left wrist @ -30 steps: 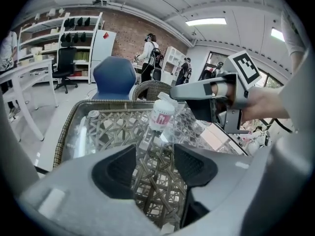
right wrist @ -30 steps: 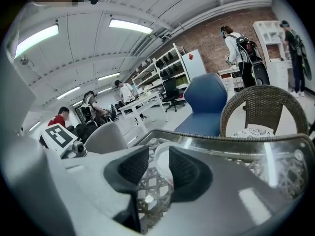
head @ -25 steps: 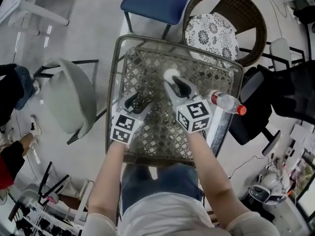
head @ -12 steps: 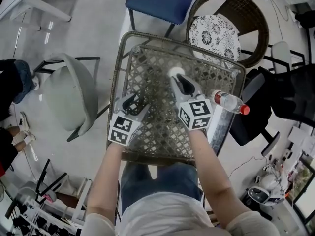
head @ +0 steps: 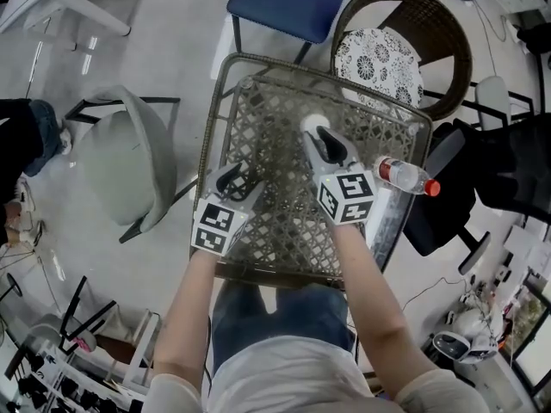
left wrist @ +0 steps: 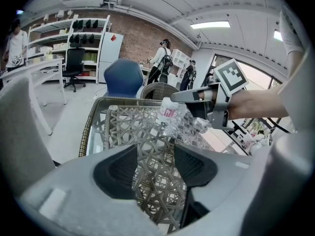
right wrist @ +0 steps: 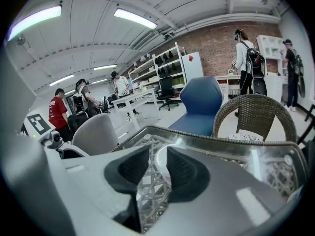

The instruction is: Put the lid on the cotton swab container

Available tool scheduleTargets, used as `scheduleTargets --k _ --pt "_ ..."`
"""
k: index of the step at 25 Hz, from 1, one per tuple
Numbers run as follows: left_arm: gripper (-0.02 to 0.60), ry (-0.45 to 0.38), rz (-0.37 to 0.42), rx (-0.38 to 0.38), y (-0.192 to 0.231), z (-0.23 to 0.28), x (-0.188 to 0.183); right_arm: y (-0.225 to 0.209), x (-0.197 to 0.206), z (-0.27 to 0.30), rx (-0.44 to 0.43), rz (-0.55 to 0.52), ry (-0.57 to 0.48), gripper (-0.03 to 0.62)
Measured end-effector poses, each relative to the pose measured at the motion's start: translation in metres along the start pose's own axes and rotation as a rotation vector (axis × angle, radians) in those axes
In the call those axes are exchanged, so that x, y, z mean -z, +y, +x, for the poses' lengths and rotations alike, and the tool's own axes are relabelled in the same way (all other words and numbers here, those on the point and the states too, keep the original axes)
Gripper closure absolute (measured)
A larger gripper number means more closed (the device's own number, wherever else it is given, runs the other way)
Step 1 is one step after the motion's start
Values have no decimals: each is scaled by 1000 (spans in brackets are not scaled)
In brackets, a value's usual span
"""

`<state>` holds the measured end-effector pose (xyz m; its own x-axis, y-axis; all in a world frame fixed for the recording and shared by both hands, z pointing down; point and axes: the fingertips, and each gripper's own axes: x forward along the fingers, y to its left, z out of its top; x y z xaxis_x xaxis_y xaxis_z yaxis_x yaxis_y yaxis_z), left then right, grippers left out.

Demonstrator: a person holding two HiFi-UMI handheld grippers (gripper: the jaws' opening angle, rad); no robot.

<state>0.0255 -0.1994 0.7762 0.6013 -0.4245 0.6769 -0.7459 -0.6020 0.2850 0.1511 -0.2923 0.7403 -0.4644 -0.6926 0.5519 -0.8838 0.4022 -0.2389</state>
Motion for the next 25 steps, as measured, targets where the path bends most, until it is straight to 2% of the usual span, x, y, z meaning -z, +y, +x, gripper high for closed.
scheduleTargets --k 4,6,8,11,14,25 --pt "370 -29 -6 -5 0 -12 -7 6 -12 -12 -6 4 -36 479" --pt "422 -51 0 -18 -1 -22 -10 13 -15 -19 -24 0 -37 484" --pt "531 -82 -5 -43 1 -33 -14 21 -17 -25 -47 1 -33 493" --pt "574 -117 -17 -69 3 -51 -18 35 -22 -36 -67 -17 -35 542" --pt "574 -132 -21 -83 5 -69 -20 49 -27 -48 -75 -26 -43 586" --pt "574 -214 -27 -109 8 -147 -37 115 -51 -87 -115 -56 -74 591"
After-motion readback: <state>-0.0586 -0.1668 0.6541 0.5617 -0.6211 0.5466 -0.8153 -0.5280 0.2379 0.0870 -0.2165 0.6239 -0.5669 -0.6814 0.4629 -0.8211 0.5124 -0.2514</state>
